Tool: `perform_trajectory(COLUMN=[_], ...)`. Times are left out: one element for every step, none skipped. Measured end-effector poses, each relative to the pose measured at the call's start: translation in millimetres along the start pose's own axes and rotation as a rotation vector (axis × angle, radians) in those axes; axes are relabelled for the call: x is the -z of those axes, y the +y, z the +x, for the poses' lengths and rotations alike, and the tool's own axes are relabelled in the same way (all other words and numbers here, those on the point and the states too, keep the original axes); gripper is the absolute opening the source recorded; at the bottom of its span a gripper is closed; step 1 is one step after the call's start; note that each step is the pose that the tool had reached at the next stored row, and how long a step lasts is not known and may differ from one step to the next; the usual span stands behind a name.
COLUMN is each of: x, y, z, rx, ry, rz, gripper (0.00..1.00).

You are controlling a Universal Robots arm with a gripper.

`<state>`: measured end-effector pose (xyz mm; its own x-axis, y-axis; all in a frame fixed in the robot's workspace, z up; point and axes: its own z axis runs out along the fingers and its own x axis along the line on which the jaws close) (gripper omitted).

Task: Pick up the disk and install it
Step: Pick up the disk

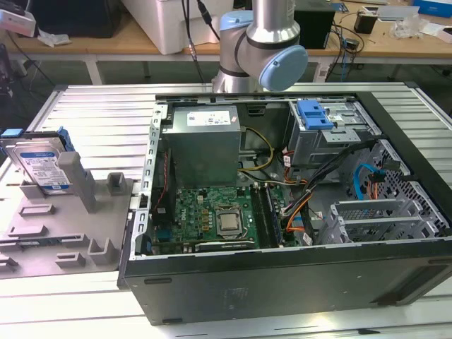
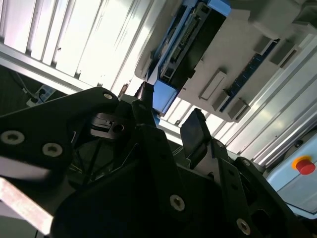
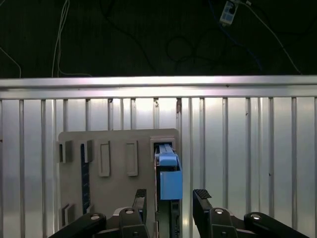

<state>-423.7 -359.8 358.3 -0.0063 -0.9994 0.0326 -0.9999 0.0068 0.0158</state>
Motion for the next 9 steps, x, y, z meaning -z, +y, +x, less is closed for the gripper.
perform_trajectory(x=[-1.2,-2.0,-2.6,-4.0,-4.6,-5.3,-6.0,-6.6,-7.3], y=[0.0,0.0,-0.1,-0.1,-0.1,-0.1,-0.1,-0.1,0.1], z=[0.0,0.0,0.1,0.1,0.1,0.1,0.1,0.2,0.2], rx=[0.000,0.000,0.000,0.001,0.001,0.001,0.001,0.001,0.001], ry=[0.0000,0.0000,0.0000,0.0000,0.0000,0.0000,0.0000,0.0000,0.0000], rz=[0.0001,0.0001,0.0001,0.0001,0.0001,0.0001,0.0001,0.0001,0.0001], gripper=[0.50,0.50,0.50,0.50,0.50,0.50,0.50,0.50,0.50])
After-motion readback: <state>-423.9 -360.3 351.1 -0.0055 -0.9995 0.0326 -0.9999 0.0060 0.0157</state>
